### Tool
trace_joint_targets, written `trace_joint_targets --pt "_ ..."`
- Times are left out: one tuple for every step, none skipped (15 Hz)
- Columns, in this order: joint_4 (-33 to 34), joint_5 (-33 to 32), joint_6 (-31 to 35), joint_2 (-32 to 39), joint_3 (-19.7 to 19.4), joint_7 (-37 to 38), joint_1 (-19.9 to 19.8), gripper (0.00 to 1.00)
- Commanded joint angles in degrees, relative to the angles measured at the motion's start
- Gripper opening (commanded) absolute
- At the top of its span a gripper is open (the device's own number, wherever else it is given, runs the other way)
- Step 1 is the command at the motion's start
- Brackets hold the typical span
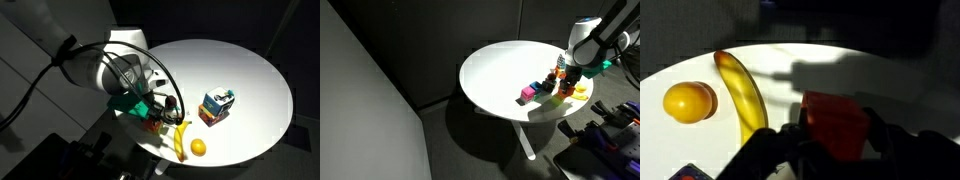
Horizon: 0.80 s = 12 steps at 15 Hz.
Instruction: Put the orange block on the table
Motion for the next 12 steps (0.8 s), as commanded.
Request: trace_joint_targets --pt "1.6 -0.3 0.3 1.4 -0.3 -0.9 -0.1 0.31" --pt "1.8 -0.3 0.3 1.7 -0.3 -0.9 -0.1 0.31" --pt "2.1 -0.3 0.2 2.0 -0.3 -0.9 -0.1 0.31" --pt "2.3 -0.3 0.2 2.2 -0.2 -0.9 0.0 0.31" --pt "2.4 -0.3 0.2 2.4 -0.2 -0.9 0.0 0.31" --pt "2.6 -0.3 0.1 2.6 -0.2 -0.9 0.0 0.31" --pt "2.8 -0.3 0.1 2.8 -0.2 -0.9 0.1 0.31" --pt "3.0 -0.3 0.0 3.0 -0.1 -0.9 0.1 0.31" --pt "3.1 -0.3 0.0 3.2 -0.1 -0.9 0.2 0.31" --pt "3.2 -0.3 0.0 3.3 -0.1 -0.9 0.3 0.31" --pt "3.3 -0.3 0.0 3.4 0.0 -1.0 0.3 0.31" --pt "3.3 -0.3 0.0 3.5 0.1 -1.0 0.3 0.31"
